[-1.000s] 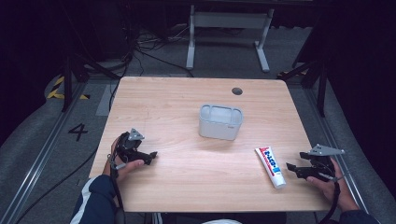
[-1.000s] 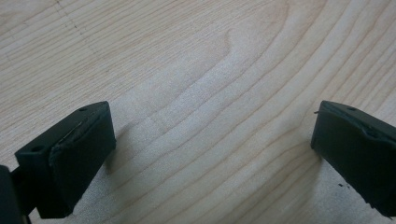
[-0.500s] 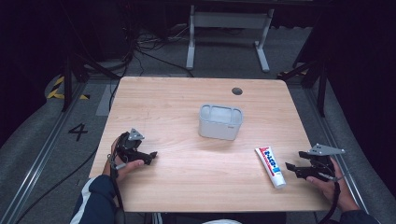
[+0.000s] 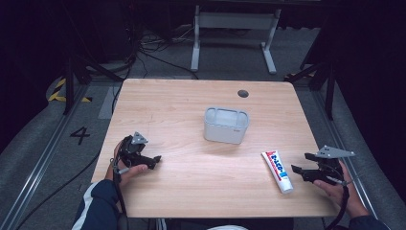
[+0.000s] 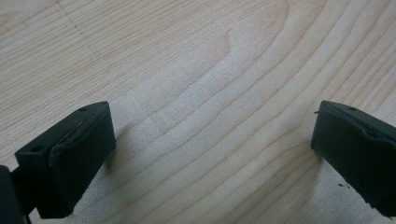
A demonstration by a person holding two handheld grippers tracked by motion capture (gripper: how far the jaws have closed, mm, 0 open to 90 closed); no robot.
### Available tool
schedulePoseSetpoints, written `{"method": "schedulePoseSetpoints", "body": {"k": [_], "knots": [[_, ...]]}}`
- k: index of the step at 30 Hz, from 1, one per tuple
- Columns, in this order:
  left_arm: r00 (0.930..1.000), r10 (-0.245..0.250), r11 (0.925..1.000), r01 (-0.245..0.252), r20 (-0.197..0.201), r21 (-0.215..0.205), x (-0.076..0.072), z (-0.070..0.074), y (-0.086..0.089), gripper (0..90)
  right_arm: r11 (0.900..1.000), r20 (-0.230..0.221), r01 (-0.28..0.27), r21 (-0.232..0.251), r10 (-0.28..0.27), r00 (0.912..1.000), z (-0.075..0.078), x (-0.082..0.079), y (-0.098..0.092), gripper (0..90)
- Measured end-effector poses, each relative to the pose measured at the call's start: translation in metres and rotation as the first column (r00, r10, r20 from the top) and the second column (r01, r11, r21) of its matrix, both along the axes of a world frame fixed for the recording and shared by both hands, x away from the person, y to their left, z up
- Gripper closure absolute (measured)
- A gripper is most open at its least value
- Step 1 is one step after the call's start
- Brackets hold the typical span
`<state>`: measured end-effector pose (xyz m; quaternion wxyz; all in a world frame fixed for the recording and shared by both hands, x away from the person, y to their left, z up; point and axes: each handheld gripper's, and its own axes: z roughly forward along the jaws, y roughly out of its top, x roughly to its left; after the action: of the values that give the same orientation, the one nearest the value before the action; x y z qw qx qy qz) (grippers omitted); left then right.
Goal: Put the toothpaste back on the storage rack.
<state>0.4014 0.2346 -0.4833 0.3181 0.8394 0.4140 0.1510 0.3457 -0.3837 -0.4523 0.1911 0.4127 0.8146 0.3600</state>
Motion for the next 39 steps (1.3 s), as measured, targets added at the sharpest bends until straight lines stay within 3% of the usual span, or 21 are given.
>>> {"method": "schedulePoseSetpoints", "body": {"k": [16, 25, 39], "knots": [[1.0, 0.0, 1.0, 0.0, 0.0, 0.0, 0.0, 0.0, 0.0, 0.1, 0.999, 0.028, -0.032, -0.008, 0.032, 0.9991, 0.016, 0.0, 0.014, 22.1], [1.0, 0.0, 1.0, 0.0, 0.0, 0.001, 0.0, 0.0, 0.0, 0.1, 0.999, 0.002, -0.048, 0.006, 0.048, 0.9989, 0.018, 0.001, 0.024, 22.8], [1.0, 0.0, 1.0, 0.0, 0.0, 0.0, 0.0, 0.0, 0.0, 0.1, 0.994, -0.041, -0.107, -0.021, 0.106, 0.9935, 0.014, 0.006, 0.048, 23.5]]}}
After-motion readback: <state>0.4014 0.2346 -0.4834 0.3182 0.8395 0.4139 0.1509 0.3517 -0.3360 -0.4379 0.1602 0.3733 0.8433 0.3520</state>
